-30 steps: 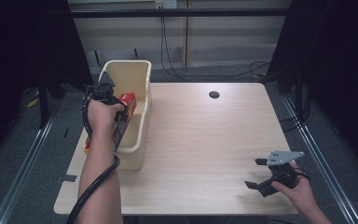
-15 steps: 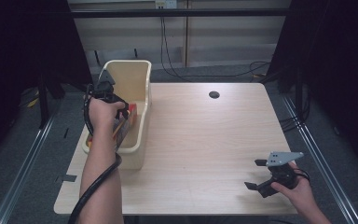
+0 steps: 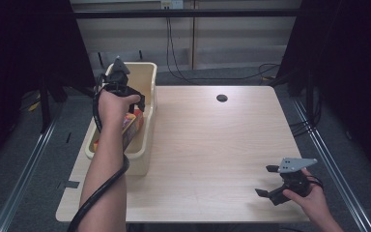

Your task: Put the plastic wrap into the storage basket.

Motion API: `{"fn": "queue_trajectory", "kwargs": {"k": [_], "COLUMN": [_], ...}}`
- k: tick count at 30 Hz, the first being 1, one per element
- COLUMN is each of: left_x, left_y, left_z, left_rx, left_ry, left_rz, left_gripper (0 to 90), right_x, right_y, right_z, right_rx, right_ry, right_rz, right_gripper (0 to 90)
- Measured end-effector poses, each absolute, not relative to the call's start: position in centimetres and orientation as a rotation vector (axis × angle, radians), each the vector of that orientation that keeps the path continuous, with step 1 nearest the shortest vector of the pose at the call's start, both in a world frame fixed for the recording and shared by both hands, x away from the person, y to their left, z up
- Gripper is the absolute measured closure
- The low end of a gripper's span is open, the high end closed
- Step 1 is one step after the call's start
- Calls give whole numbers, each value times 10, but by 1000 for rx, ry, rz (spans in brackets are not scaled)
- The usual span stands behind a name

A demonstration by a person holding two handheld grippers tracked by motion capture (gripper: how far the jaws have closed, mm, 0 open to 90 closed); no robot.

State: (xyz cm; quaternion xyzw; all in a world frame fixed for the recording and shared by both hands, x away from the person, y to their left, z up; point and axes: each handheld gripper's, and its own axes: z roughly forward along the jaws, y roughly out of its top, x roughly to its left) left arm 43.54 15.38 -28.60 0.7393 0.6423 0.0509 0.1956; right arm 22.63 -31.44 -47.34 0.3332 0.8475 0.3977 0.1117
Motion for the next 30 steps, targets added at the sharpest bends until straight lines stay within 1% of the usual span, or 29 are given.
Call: {"fn": "queue_trajectory", "kwargs": {"k": [3, 6, 8, 17, 23, 30], "left_x": [434, 434, 432, 425, 420, 417], "left_y": [146, 141, 135, 116, 98, 86], "left_z": [-284, -283, -284, -286, -293, -303], "left_rx": [2072, 2086, 2081, 2093, 2101, 2102], "left_ry": [1747, 1714, 1679, 1576, 1489, 1446], "left_rz": [122, 138, 124, 130, 85, 75], "left_gripper": [273, 257, 231, 204, 185, 173], "right_x": [226, 226, 226, 226, 226, 225], "right_y": [-314, -314, -313, -312, -311, -312], "right_z": [-473, -473, -473, -472, -472, -471], "right_rx": [975, 974, 970, 971, 964, 967], "right_ry": [2487, 2486, 2489, 2485, 2489, 2487], "right_rz": [1165, 1165, 1171, 1169, 1163, 1167], "right_gripper": [32, 32, 32, 32, 32, 32]}}
